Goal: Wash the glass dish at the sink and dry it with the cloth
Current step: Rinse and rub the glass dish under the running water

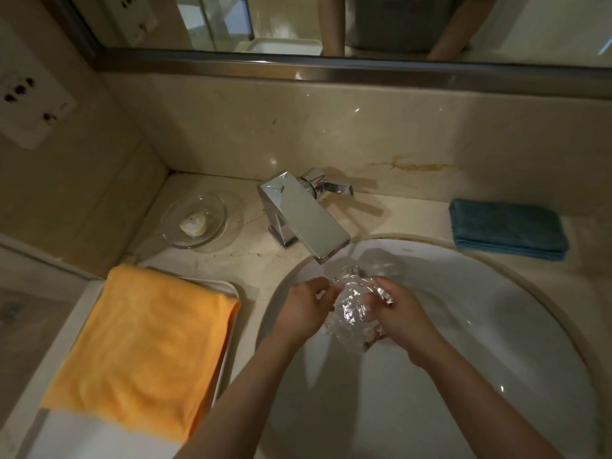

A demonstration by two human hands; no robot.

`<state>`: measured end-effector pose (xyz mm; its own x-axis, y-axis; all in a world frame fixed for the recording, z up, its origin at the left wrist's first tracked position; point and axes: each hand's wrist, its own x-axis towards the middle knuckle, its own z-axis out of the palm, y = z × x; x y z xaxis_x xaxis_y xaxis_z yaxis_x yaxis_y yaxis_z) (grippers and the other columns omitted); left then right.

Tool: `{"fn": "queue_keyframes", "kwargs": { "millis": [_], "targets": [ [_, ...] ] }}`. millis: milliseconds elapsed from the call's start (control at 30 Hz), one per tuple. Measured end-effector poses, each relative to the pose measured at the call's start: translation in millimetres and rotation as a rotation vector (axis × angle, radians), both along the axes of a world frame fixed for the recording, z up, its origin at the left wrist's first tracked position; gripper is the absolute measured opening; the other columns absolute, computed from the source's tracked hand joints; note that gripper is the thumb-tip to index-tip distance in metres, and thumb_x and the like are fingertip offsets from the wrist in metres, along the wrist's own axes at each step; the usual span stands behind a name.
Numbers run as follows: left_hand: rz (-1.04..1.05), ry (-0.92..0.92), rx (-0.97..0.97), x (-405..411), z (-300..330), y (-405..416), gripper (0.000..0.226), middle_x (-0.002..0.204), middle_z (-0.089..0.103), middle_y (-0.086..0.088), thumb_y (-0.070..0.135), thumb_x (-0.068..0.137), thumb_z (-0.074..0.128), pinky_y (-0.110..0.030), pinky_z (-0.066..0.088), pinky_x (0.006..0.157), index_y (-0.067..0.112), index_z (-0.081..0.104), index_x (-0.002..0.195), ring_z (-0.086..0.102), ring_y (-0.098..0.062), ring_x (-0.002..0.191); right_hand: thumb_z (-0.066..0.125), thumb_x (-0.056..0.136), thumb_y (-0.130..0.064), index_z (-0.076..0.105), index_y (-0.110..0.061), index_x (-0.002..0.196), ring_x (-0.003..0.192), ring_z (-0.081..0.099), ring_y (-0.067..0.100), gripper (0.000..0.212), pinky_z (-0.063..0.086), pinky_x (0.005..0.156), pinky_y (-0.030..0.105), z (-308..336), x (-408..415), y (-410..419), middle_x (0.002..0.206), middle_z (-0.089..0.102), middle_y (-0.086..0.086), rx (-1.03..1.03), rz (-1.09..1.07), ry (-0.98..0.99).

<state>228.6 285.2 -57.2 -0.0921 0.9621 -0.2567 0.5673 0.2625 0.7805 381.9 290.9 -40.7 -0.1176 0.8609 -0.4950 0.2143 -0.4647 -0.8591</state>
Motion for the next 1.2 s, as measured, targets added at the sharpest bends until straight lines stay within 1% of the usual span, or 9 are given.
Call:
{"fn": "queue_keyframes", "kwargs": {
  "millis": [133,233,433,567,700,800,900,1067,1200],
  "targets": [
    [-0.105,-0.309,-0.226,-9,12,7,0.018,0.072,0.063,-0.004,0.014,0.092,0.053,-0.015,0.046,0.06,0.008,0.068,0.085,0.056,0.001,0.056,0.05,0.09,-0.004,0.064,-0.03,0.097,0.071,0.067,0.016,0.03,0.047,0.055,0.028,0,7,3,0.083,0.065,-0.001,-0.016,0.047,-0.011],
    [-0.107,-0.413,-0.377,-17,20,12,0.012,0.077,0.065,-0.011,0.01,0.085,0.06,-0.021,0.048,0.068,0.006,0.071,0.081,0.056,-0.017,0.069,0.053,0.089,-0.005,0.064,-0.034,0.087,0.068,0.066,0.012,0.031,0.046,0.051,0.025,5,12,6,0.082,0.065,-0.004,0.022,0.106,0.008],
    [-0.051,-0.612,-0.523,-26,25,15,0.022,0.072,0.069,-0.005,0.008,0.082,0.056,-0.031,0.05,0.079,-0.003,0.07,0.095,0.061,-0.019,0.073,0.06,0.086,-0.007,0.064,-0.04,0.087,0.069,0.067,0.006,0.033,0.046,0.054,0.012,9,16,10,0.083,0.068,-0.009,0.122,0.177,0.031],
    [0.123,-0.862,-0.618,-24,22,11,0.024,0.097,0.063,-0.005,0.027,0.092,0.047,-0.037,0.052,0.077,0.015,0.067,0.1,0.058,-0.02,0.084,0.061,0.087,-0.01,0.064,-0.042,0.088,0.079,0.068,0.008,0.033,0.048,0.065,0.017,4,11,9,0.087,0.07,-0.014,0.194,0.108,0.062],
    [0.294,-0.943,-0.784,-9,19,9,0.049,0.106,0.057,-0.016,0.055,0.09,0.041,-0.045,0.053,0.077,0.012,0.058,0.108,0.06,-0.037,0.086,0.054,0.089,-0.012,0.069,-0.025,0.107,0.094,0.063,0.005,0.027,0.045,0.085,0.018,-5,-2,4,0.098,0.066,-0.018,0.502,0.146,-0.226],
    [0.436,-1.21,-0.737,0,18,8,0.034,0.08,0.064,-0.02,0.031,0.094,0.042,-0.038,0.06,0.058,0.0,0.058,0.092,0.068,-0.032,0.064,0.048,0.083,-0.011,0.066,-0.024,0.112,0.095,0.056,0.004,0.037,0.035,0.083,0.0,-8,-8,-6,0.101,0.061,-0.011,0.711,0.281,-0.35],
    [0.539,-1.369,-0.641,1,11,10,0.021,0.061,0.063,-0.015,0.009,0.088,0.038,-0.027,0.056,0.046,0.0,0.055,0.081,0.064,-0.024,0.047,0.061,0.08,-0.025,0.061,-0.026,0.12,0.113,0.045,-0.003,0.04,0.025,0.095,-0.002,-11,-6,-8,0.117,0.052,-0.017,0.622,0.484,-0.241],
    [0.508,-1.354,-0.512,2,-3,8,0.038,0.089,0.063,-0.012,0.005,0.084,0.046,-0.029,0.054,0.061,0.012,0.049,0.122,0.063,-0.024,0.072,0.038,0.096,-0.037,0.029,-0.033,0.141,0.14,0.005,-0.006,0.046,0.007,0.115,0.02,-11,-6,-3,0.145,0.016,-0.026,0.335,0.689,-0.243],
    [0.534,-1.476,-0.417,7,-8,5,0.043,0.106,0.062,-0.015,0.01,0.08,0.055,-0.034,0.055,0.067,0.019,0.047,0.121,0.063,-0.026,0.082,0.024,0.101,-0.033,0.016,-0.026,0.147,0.14,-0.007,-0.001,0.047,-0.006,0.111,0.016,-8,-17,10,0.154,0.001,-0.015,0.343,0.755,-0.457]
  ]
}}
